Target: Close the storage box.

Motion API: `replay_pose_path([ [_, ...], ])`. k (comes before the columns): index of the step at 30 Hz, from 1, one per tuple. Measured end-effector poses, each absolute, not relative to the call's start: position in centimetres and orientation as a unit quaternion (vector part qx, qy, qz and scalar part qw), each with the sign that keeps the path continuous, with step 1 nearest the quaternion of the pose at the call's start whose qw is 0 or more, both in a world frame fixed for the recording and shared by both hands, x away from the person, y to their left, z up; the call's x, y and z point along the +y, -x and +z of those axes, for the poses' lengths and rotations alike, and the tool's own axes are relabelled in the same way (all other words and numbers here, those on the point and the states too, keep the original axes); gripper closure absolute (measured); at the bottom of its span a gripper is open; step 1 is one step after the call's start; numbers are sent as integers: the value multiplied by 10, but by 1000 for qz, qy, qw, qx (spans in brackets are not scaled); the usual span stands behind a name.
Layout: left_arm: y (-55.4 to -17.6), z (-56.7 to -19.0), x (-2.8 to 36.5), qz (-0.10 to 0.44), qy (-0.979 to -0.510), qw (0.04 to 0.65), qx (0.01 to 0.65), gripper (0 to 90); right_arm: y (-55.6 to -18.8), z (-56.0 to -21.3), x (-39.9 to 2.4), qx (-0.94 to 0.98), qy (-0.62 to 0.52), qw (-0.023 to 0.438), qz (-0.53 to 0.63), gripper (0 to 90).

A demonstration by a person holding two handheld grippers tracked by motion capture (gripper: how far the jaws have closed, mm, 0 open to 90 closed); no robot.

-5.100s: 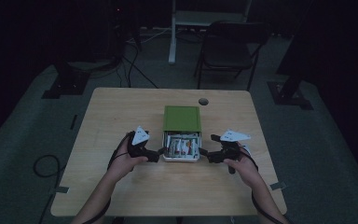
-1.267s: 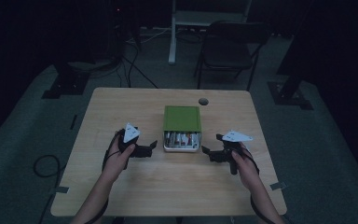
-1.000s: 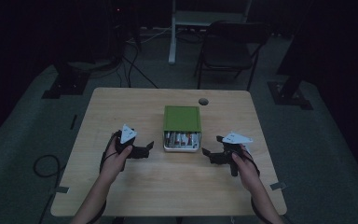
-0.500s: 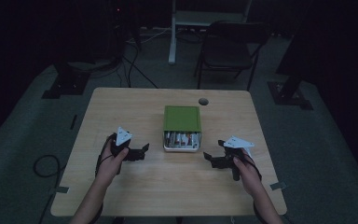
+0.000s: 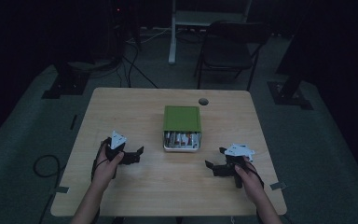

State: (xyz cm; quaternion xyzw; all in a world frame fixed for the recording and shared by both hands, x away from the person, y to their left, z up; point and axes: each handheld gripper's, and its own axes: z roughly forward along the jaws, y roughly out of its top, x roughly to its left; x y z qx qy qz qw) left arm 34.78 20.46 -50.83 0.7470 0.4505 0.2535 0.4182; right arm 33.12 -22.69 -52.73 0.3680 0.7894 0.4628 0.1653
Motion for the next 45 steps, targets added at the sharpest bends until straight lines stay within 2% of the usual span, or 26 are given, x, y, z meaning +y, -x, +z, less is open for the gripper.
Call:
replay_pose_path([
  [18, -332, -517, 238, 260, -728, 399, 493, 12, -319, -545, -230, 814, -361, 151, 430, 103],
  [28, -322, -521, 249, 270, -728, 365, 514, 12, -319, -547, -227, 824, -358, 141, 416, 104],
  [45, -305, -524, 282, 303, -685, 313, 584, 12, -319, -549, -217, 863, -317, 124, 374, 104],
])
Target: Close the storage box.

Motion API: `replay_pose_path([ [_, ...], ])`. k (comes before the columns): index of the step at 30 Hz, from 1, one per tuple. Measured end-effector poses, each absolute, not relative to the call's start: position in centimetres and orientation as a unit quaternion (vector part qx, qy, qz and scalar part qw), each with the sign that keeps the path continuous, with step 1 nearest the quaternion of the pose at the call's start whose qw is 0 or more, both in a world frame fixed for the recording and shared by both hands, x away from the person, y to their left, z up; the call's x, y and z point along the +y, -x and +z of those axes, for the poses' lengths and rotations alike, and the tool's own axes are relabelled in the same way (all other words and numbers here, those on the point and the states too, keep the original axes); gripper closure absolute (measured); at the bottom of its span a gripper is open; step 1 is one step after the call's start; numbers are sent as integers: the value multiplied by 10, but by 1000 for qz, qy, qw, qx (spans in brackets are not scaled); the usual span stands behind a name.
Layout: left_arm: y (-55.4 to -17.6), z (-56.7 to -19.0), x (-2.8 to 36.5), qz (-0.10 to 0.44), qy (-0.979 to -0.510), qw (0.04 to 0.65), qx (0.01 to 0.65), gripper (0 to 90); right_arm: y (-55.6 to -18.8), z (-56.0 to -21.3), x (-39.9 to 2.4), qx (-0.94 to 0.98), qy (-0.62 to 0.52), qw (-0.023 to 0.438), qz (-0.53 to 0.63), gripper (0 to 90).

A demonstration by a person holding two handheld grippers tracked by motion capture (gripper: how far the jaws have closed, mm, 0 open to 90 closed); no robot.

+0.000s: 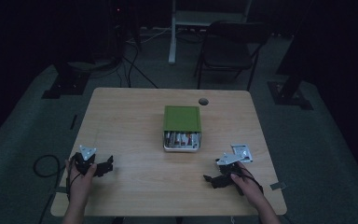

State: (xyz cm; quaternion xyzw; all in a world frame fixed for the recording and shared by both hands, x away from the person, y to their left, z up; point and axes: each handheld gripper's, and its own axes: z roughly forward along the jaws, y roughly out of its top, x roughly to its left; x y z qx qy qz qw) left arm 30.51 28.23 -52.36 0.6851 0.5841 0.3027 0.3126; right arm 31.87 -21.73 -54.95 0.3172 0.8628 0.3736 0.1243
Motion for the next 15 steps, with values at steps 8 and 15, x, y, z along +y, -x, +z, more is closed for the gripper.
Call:
replay_pose_path([
  [8, -298, -524, 292, 305, -677, 294, 602, 12, -318, -550, -216, 866, -314, 131, 367, 103],
  [15, -292, -528, 296, 303, -675, 289, 607, 12, -318, -550, -216, 865, -315, 132, 367, 103],
])
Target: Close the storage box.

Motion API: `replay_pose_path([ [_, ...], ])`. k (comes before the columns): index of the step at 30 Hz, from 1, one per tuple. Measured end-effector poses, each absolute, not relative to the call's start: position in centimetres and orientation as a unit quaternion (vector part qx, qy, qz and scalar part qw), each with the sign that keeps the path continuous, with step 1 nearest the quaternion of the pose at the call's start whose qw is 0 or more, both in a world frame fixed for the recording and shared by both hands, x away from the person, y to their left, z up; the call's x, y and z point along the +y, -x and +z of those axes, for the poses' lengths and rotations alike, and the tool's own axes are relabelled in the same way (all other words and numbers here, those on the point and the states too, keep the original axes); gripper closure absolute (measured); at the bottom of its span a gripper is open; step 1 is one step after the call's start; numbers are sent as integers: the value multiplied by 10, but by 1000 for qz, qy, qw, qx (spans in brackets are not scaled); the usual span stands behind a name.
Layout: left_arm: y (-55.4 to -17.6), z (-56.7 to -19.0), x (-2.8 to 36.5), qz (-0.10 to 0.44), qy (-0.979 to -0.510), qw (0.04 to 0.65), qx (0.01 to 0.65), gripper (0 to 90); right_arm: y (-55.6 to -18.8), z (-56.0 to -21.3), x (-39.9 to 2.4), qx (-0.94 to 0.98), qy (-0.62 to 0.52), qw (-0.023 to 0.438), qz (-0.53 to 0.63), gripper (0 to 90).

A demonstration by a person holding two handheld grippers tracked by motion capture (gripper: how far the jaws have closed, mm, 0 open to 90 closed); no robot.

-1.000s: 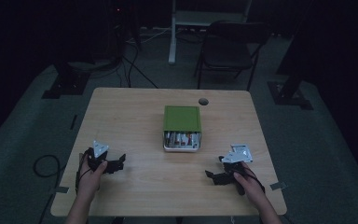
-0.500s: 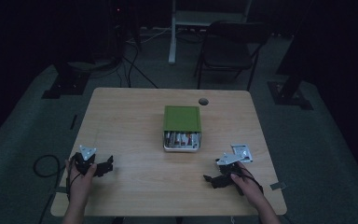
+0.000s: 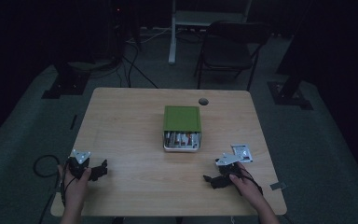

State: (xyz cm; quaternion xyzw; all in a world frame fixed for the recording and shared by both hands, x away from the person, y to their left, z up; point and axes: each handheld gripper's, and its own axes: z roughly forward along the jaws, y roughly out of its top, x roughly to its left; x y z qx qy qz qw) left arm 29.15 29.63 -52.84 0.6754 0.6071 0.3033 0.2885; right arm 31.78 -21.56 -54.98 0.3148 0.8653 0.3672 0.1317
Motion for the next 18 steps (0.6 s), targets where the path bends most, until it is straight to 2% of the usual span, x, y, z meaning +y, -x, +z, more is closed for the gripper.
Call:
replay_pose_path([
  [18, -281, -542, 303, 281, -668, 256, 640, 12, -318, -550, -216, 865, -316, 131, 368, 103],
])
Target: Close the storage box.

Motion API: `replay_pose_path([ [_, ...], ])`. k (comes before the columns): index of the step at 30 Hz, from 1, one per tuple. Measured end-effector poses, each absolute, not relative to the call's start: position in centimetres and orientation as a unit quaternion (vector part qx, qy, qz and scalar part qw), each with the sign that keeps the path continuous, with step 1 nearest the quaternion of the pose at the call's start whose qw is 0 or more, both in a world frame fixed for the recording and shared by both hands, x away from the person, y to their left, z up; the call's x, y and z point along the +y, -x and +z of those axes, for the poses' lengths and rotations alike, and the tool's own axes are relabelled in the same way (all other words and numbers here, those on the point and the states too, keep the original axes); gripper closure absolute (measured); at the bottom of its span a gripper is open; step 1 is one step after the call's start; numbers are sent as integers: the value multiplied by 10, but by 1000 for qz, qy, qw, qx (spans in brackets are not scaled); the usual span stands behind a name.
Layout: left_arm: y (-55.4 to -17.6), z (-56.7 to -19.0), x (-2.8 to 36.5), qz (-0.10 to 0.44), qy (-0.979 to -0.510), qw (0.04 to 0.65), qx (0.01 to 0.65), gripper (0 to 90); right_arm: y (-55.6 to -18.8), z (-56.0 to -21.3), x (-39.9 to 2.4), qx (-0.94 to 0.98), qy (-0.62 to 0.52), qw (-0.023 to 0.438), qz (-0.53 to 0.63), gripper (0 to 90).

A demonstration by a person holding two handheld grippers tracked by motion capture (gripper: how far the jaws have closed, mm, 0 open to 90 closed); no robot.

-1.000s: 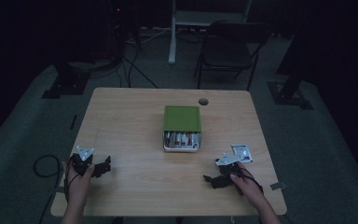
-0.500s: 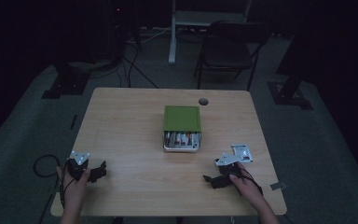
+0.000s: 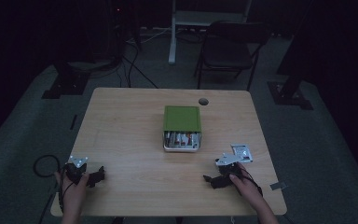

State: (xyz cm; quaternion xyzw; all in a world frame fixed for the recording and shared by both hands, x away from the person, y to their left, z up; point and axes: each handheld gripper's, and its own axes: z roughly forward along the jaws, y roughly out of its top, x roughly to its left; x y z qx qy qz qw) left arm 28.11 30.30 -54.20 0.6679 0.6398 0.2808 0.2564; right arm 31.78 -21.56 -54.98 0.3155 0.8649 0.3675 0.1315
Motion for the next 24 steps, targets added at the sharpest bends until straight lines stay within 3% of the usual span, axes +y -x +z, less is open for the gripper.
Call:
replay_pose_path([
  [24, -282, -547, 293, 262, -663, 261, 650, 11, -318, -550, -216, 865, -315, 132, 368, 103],
])
